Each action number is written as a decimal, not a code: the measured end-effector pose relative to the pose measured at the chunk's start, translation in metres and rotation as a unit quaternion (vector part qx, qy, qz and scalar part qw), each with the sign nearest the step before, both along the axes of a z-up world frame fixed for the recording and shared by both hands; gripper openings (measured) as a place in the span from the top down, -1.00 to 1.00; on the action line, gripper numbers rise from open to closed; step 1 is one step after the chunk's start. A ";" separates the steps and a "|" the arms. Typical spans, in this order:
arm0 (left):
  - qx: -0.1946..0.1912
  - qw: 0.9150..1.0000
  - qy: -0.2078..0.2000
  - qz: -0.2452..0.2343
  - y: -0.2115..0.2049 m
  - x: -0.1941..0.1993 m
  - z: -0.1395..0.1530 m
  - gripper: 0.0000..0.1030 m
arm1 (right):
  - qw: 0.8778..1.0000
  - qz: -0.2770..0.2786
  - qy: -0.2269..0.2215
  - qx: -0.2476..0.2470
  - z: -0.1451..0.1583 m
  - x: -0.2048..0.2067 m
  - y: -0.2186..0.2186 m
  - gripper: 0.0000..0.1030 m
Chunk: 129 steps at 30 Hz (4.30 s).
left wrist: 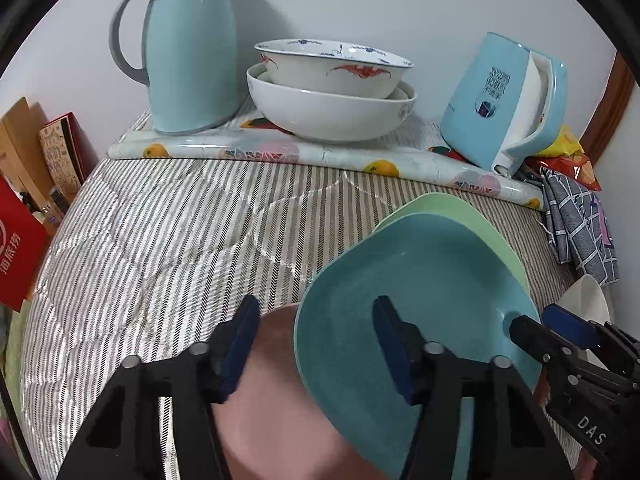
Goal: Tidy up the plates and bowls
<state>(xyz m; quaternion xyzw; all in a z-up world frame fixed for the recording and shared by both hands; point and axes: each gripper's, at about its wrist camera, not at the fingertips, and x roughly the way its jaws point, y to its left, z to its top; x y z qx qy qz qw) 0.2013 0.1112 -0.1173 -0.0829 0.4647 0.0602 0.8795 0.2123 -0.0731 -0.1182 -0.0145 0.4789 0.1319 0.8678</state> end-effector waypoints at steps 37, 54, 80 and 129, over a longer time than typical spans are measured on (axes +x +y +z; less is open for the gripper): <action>-0.006 0.999 -0.034 0.006 0.023 -0.044 0.025 0.72 | 0.999 0.020 -0.017 0.023 0.013 -0.029 0.027 0.83; -0.003 0.999 -0.025 0.033 0.050 -0.080 0.013 0.72 | 0.998 0.051 -0.015 0.024 0.001 -0.058 0.055 0.84; 0.001 1.000 -0.012 0.029 0.056 -0.077 -0.007 0.57 | 0.997 0.062 -0.020 -0.027 -0.019 -0.055 0.072 0.62; 0.019 0.999 -0.041 0.000 -0.021 -0.052 0.060 0.12 | 0.997 -0.041 -0.070 0.001 0.056 -0.055 -0.042 -0.30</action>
